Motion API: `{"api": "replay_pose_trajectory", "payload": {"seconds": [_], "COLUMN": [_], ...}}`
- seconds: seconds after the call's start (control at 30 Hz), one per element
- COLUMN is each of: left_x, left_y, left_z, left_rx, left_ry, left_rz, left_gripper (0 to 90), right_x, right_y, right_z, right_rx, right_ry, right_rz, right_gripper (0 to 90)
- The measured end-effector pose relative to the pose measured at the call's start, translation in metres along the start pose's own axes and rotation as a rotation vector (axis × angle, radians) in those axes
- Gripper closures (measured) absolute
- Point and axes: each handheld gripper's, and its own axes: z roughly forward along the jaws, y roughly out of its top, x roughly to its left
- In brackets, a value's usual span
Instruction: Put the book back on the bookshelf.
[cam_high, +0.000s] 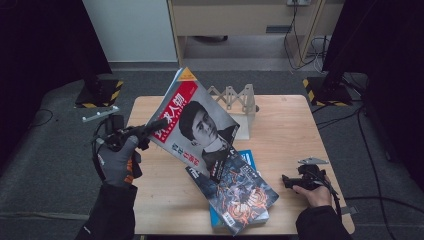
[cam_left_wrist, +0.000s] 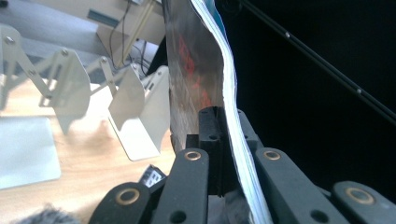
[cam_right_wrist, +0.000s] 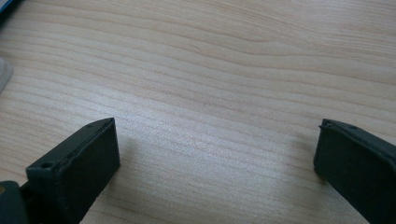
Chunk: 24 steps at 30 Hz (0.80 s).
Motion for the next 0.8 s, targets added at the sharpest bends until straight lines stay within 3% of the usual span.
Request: {"api": "replay_pose_trajectory", "payload": {"seconds": [0.37,0.7,0.8], "left_x": [0.003,0.012,0.013], "left_y": [0.024,0.044,0.050], "left_z": [-0.018,-0.037,-0.043], "left_rx": [-0.057,-0.103,-0.116], "left_ry": [0.039,0.089,0.120], "left_rz": [0.012,0.018,0.027], "left_gripper": [86.3,86.3,86.3], "right_x": [0.003,0.002,0.002], "right_y": [-0.005,-0.005,-0.005], "right_z": [0.002,0.003,0.003], "right_rx": [-0.070,-0.071,-0.071], "right_ry": [-0.002,-0.002,-0.002], "right_rz": [0.001,-0.002,-0.002], "right_gripper": [0.4,0.3,0.3]}}
